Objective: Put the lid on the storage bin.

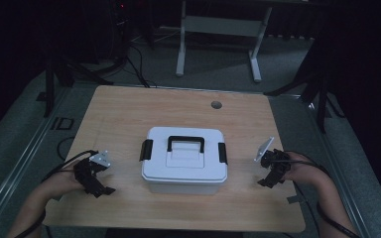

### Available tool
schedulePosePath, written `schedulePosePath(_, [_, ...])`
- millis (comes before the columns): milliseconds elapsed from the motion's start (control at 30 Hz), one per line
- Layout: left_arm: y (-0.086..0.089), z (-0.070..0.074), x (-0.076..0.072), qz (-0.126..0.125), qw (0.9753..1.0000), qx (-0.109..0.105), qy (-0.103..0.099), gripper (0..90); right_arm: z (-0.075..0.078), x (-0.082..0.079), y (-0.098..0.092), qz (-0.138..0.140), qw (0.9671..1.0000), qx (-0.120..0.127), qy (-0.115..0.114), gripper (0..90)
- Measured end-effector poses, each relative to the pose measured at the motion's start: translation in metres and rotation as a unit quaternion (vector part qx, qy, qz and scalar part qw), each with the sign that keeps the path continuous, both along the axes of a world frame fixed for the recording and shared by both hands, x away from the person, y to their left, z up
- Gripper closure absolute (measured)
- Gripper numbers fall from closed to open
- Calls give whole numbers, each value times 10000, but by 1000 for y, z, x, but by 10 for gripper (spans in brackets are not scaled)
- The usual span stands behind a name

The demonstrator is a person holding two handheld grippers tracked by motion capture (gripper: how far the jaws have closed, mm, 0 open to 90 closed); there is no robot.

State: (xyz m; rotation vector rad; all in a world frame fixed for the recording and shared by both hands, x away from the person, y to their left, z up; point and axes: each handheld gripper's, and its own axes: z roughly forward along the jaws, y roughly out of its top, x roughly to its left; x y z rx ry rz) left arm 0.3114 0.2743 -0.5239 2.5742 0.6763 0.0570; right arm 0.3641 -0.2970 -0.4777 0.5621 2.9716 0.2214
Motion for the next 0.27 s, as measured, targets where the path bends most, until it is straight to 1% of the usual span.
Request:
schedulePosePath(167, [3, -3, -2, 61, 10000, -12, -7, 27, -2, 0, -3, -47, 10000, -6, 15, 151])
schedulePosePath(200, [4, -4, -2, 90, 9999, 7, -47, 27, -2, 0, -3, -55, 10000, 3, 22, 151])
schedulePosePath(267, [6, -6, -2, 129, 9999, 10, -23, 27, -3, 0, -4, -77, 10000, 2, 37, 151])
